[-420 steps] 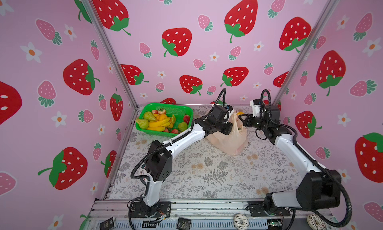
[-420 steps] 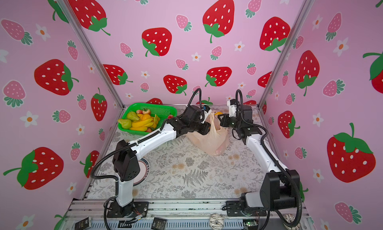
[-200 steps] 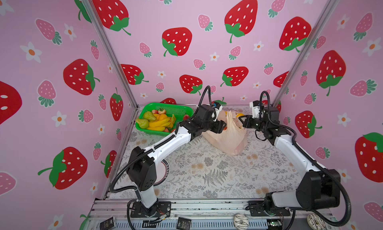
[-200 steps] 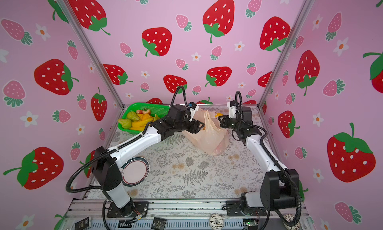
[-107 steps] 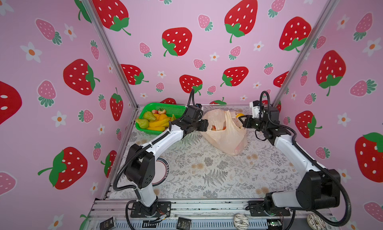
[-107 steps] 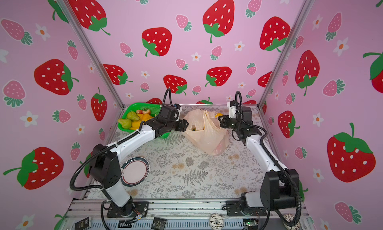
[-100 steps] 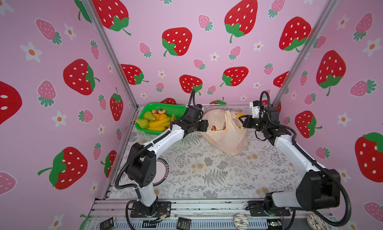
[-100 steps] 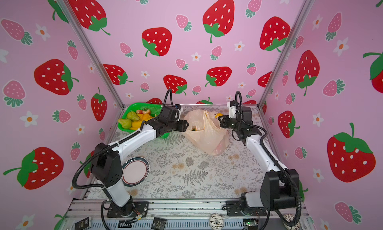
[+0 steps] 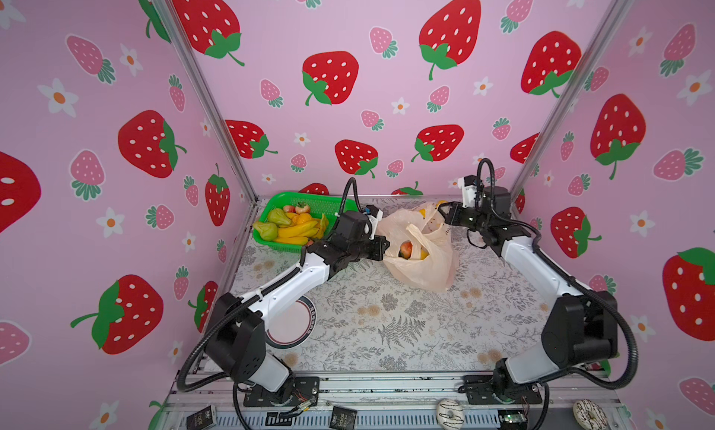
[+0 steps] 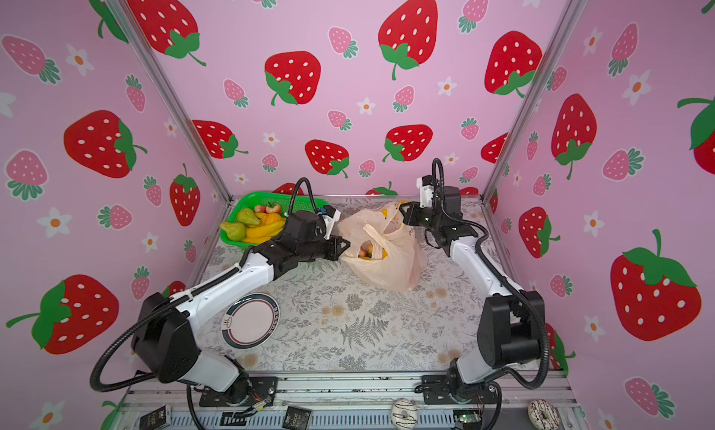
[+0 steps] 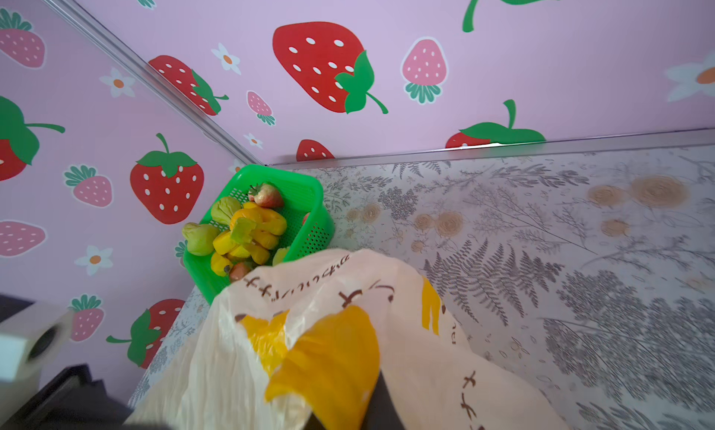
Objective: Place the fake fruits into the plastic bag and tie a complex knot
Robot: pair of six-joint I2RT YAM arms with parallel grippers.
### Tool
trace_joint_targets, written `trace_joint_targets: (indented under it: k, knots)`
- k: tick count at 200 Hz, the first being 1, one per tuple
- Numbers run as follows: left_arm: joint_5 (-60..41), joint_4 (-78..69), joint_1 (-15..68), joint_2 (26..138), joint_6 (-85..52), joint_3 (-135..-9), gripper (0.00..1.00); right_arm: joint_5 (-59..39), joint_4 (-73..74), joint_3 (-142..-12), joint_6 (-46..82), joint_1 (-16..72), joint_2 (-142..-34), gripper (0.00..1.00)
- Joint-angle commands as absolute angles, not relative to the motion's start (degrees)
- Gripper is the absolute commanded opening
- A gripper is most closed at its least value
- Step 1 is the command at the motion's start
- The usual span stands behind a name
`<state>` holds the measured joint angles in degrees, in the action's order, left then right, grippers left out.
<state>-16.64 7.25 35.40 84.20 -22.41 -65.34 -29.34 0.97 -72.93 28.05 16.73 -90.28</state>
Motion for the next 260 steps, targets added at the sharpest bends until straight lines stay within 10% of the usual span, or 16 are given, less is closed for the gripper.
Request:
trace_joint_targets:
  k: [1,53,143,260]
  knots:
    - [-17.5,-1.6,38.4,78.9,-24.3,-59.9,0.07,-31.0,2.9,-77.4,29.1,20.1,-93.9,0.08]
    - [-11.3,-11.4,41.9,73.3,-30.4,-49.4,0.07,-30.7,-7.0,-87.0,23.0,25.5,-100.0,0.2]
    - [-8.4,-9.2,42.0,74.6,-34.7,-50.6,0.01,-12.0,-16.6,-77.4,9.7,26.1,-77.3,0.82]
    - [-8.3,-6.2,42.0,74.9,-34.0,-52.3,0.01,-10.9,-14.6,-71.5,-1.0,37.3,-71.1,0.77]
